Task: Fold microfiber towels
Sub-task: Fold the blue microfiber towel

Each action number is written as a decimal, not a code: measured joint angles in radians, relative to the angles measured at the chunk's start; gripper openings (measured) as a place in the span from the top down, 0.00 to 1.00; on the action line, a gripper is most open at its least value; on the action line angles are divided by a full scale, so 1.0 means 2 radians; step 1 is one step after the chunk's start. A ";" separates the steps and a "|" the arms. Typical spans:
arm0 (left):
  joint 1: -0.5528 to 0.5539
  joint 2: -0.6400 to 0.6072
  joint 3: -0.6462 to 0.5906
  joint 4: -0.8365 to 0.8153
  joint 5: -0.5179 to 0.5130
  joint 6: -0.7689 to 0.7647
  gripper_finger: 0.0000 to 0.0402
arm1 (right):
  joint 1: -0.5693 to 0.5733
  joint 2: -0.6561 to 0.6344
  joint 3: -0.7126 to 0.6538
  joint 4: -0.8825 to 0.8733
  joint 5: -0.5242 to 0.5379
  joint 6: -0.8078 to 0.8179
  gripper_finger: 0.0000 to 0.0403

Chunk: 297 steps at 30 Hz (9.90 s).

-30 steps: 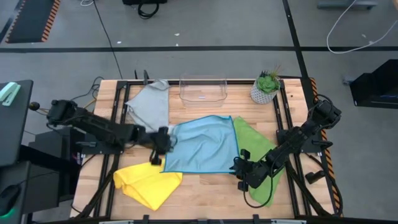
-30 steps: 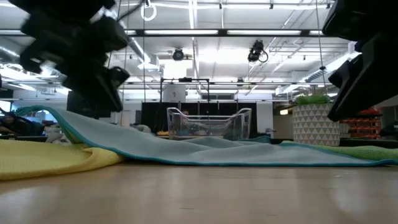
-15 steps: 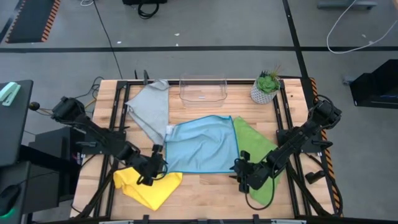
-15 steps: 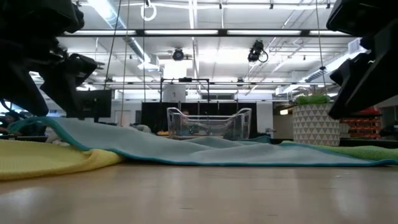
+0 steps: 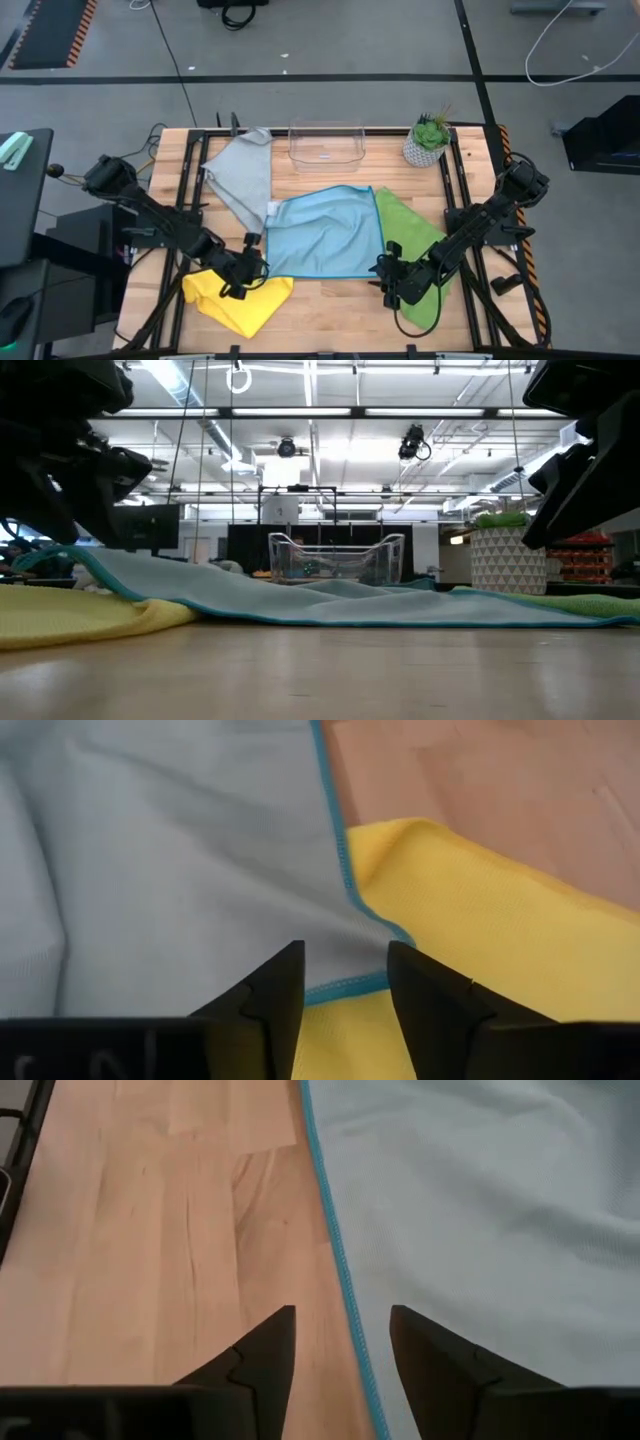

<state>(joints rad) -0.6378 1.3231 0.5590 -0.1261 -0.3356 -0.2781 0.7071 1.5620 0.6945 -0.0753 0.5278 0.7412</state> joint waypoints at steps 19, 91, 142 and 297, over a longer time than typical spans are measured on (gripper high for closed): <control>-0.062 0.162 0.168 -0.211 -0.087 -0.073 0.43 | 0.005 0.000 0.000 0.011 0.002 -0.023 0.42; -0.131 0.082 0.288 -0.353 -0.094 -0.194 0.99 | 0.074 0.023 0.291 -0.469 -0.065 0.000 0.97; 0.297 -0.110 0.061 -0.254 0.113 0.019 0.51 | -0.240 -0.076 0.174 -0.345 -0.093 -0.160 0.52; 0.179 0.022 -0.103 0.281 0.140 0.025 0.99 | -0.312 0.007 0.233 -0.371 -0.069 -0.021 0.99</control>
<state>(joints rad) -0.2800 1.3680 0.3531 0.4349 -0.0556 -0.2290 0.0833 1.5765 1.1602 -0.8182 0.3907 0.6991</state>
